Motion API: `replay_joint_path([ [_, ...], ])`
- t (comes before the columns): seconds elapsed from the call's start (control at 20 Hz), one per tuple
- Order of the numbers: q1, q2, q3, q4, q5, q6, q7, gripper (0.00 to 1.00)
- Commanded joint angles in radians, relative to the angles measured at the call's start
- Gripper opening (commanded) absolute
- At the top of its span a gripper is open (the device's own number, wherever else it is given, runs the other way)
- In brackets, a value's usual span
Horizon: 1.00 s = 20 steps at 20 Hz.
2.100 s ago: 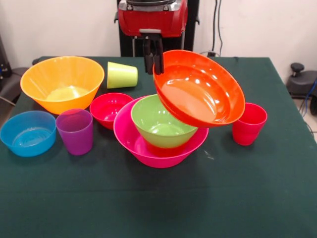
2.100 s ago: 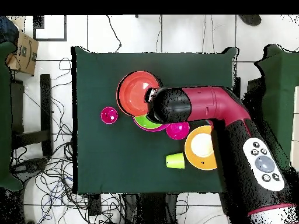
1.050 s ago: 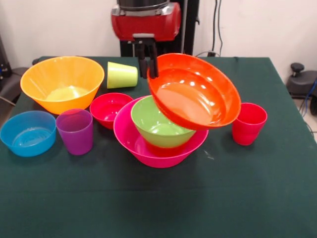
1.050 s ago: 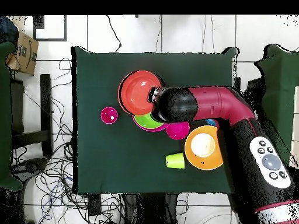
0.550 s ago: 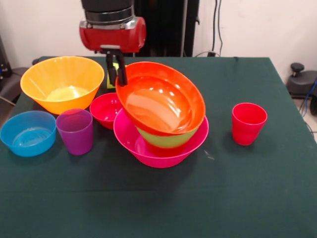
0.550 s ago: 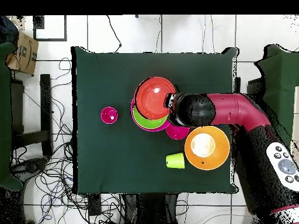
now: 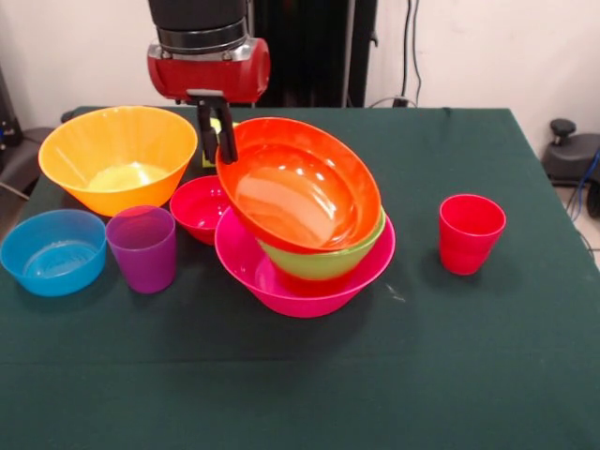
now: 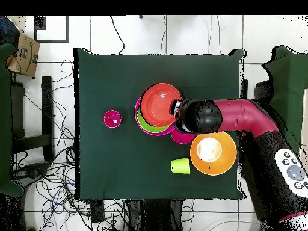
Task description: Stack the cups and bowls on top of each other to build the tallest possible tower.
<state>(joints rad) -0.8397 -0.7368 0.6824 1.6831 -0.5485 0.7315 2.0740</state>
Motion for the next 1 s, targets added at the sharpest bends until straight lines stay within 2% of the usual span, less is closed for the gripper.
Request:
replay_joint_path([
  [0.05,0.030,-0.029,0.040,0.076,-0.041,0.017,-0.186,0.00],
  [0.55,0.017,-0.103,0.049,0.155,-0.017,0.021,-0.151,0.00],
  [1.0,0.016,-0.103,0.039,0.184,-0.027,-0.010,-0.127,0.00],
])
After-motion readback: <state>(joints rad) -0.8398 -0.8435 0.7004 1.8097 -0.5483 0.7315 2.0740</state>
